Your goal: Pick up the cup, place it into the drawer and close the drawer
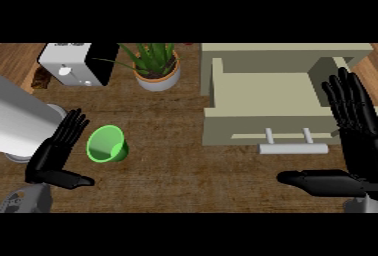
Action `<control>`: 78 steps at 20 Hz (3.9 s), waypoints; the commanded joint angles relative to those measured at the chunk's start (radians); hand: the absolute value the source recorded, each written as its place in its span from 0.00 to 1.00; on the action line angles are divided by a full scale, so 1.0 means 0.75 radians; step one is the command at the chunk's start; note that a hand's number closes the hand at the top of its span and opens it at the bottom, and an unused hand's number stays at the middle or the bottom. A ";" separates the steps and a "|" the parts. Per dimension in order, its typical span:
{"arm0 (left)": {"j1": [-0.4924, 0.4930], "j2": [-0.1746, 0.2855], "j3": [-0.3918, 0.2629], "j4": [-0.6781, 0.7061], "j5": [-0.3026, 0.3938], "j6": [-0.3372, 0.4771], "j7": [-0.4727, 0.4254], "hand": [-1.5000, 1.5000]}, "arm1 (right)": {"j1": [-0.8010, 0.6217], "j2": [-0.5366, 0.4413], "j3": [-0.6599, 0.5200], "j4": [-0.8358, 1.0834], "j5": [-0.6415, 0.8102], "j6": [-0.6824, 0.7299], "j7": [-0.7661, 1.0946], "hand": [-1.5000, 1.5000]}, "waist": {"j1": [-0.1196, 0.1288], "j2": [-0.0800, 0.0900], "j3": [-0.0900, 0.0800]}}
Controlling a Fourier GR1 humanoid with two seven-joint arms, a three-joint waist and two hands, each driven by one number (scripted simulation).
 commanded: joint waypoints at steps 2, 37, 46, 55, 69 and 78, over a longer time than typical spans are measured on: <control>-0.099 0.026 0.012 0.394 -0.108 -0.015 -0.293 0.00 | 0.113 0.002 0.005 -0.074 0.000 0.037 -0.037 0.00 | -0.006 0.000 -0.001; -0.387 -0.020 -0.002 0.965 -0.212 -0.033 -0.723 0.00 | -0.020 -0.030 -0.061 0.023 -0.083 0.108 -0.011 0.00 | -0.038 0.018 -0.007; -0.430 -0.102 -0.001 0.928 -0.167 -0.161 -0.687 0.00 | -0.042 0.021 -0.005 0.039 -0.022 0.059 0.003 0.00 | -0.034 0.016 -0.007; -0.431 -0.161 -0.026 0.881 -0.126 -0.338 -0.641 1.00 | -0.022 0.004 -0.008 0.057 -0.021 0.081 0.001 0.00 | -0.022 0.011 -0.005; -0.394 -0.107 0.239 0.772 0.115 0.047 -0.782 1.00 | 0.056 -0.037 -0.087 0.018 -0.075 0.121 -0.034 0.00 | -0.015 0.003 -0.002; -0.440 -0.181 0.110 0.503 0.091 0.054 -0.598 1.00 | 0.030 -0.036 -0.097 0.008 -0.067 0.106 0.008 0.00 | 0.016 -0.010 0.002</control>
